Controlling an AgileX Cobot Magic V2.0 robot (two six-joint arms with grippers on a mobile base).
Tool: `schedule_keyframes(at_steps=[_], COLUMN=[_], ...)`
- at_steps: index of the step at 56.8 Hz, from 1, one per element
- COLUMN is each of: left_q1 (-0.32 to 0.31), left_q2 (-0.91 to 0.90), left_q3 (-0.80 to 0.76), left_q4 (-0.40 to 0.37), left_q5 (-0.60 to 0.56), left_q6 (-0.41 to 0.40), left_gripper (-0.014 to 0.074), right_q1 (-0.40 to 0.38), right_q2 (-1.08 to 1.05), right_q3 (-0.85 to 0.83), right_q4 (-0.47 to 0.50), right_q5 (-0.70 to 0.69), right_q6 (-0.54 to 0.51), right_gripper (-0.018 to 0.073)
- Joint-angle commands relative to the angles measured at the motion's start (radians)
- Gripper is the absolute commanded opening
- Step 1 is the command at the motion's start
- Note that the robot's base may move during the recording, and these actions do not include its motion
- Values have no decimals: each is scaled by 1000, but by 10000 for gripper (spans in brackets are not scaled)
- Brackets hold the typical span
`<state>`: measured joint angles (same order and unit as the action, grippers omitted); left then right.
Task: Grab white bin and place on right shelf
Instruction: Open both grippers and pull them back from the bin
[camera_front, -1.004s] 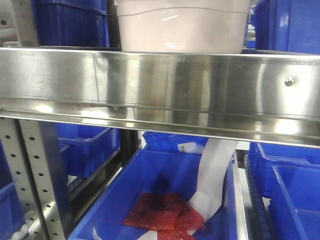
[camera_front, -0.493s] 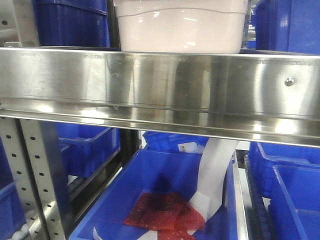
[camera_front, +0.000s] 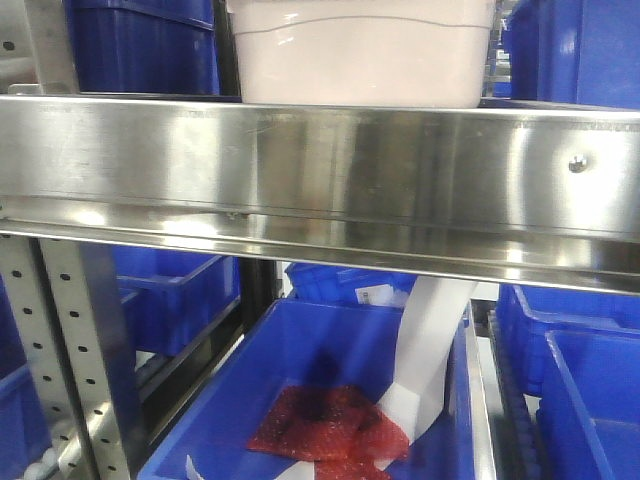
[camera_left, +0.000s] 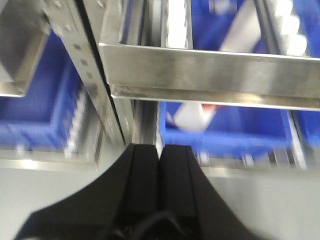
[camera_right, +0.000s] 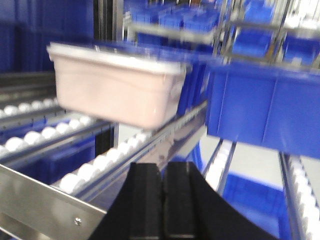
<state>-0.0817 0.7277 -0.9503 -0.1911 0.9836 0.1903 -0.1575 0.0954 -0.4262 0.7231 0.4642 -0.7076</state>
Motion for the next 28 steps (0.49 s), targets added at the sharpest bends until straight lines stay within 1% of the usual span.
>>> schedule_keyframes(at_steps=[1,9,17,23,28], left_q1=[-8,-18,-18,-18,-18], left_q2=[-145,-378,-570,-684,-737], left_q3=[97,279,403,462,482], left_q4=[-14,-12,-12,-20,-46], left_q5=[-192,-365,-487,-550,-556], left_q6=[0,0,0,0,0], left_gripper=[-117,-117,-117,-117,-117], right_q1=[-4,-4,-4,-4,-4], right_q2=[-30,-38,-38,-38,-38], right_q3=[-5,-3,-3,-3,-3], right_q4=[29,29,29,29,29], right_q5=[-93,-93,-68,-52,-52], right_q6=[0,0,0,0,0], right_gripper=[70,70,70,70,70])
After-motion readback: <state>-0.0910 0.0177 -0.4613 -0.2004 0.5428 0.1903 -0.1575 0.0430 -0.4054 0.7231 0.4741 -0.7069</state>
